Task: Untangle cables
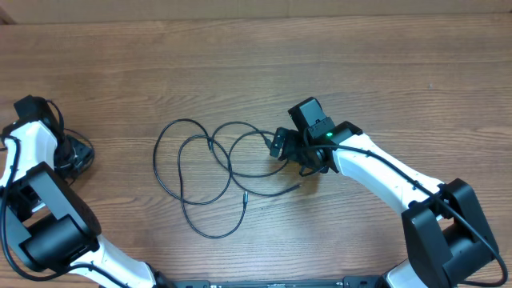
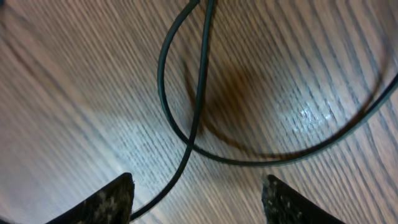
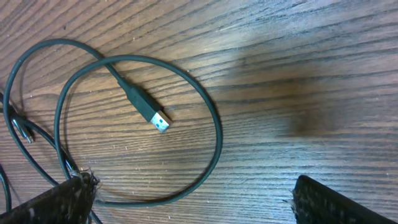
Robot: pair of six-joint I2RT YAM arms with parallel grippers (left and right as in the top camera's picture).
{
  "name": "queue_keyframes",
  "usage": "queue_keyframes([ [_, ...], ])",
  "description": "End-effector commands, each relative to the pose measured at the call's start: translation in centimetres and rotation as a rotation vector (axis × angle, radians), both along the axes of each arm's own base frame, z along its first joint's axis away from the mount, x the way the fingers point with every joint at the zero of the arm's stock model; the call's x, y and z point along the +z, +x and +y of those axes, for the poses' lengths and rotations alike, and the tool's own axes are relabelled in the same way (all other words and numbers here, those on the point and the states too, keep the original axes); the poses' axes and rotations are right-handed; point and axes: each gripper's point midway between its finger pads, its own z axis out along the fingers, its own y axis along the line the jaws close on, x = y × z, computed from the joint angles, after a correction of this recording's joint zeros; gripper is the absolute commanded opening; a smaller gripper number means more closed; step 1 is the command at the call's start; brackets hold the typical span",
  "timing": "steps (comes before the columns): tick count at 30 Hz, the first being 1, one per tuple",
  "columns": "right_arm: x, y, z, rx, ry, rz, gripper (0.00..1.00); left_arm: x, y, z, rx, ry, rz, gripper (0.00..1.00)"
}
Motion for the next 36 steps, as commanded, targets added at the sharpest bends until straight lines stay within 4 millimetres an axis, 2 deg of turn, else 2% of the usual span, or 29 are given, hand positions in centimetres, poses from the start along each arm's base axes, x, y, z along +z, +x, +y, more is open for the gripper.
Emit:
queue_keyframes([
  [1,1.1,0.5,0.2,0.006,0.017,-0.032,1.0,-0.4,-0.6,0.1,0.004,-0.003,-0.012,0.66],
  [6,1.1,0.5,0.2,0.005,0.017,-0.032,1.0,-1.5,-1.2,0.7,0.03,0.006,-0.027,0.64],
  [14,1.1,0.5,0.2,0.005,0.017,-0.032,1.0,-3.2,-1.0,0.4,0.031,0.0,-0.077,0.42],
  [17,1.1,0.5,0.2,0.005,0.017,-0.032,1.0,-3.8,-1.0,0.3,0.029,0.006,-0.086,0.29],
  [22,1.1,0.5,0.2,0.005,0.017,-0.033,1.0,-4.5,-1.1,0.4,0.029,0.021,-0.102,0.2],
  [24,1.1,0.5,0.2,0.005,0.017,-0.032,1.0,-5.0,-1.2,0.3,0.029,0.026,-0.109,0.09],
  [26,1.1,0.5,0.2,0.005,0.017,-0.033,1.0,-5.4,-1.2,0.2,0.029,0.032,-0.118,0.05],
  [31,1.1,0.5,0.2,0.005,0.017,-0.033,1.0,-6.4,-0.9,-0.1,0.048,0.03,-0.174,0.07],
  [32,1.1,0.5,0.2,0.005,0.017,-0.033,1.0,-6.4,-0.8,-0.1,0.047,0.029,-0.178,0.13],
  [34,1.1,0.5,0.2,0.005,0.017,-0.032,1.0,-6.1,-0.3,0.1,0.044,0.03,-0.196,0.34],
  [36,1.1,0.5,0.2,0.005,0.017,-0.032,1.0,-5.1,0.4,0.4,0.043,0.025,-0.201,0.45],
])
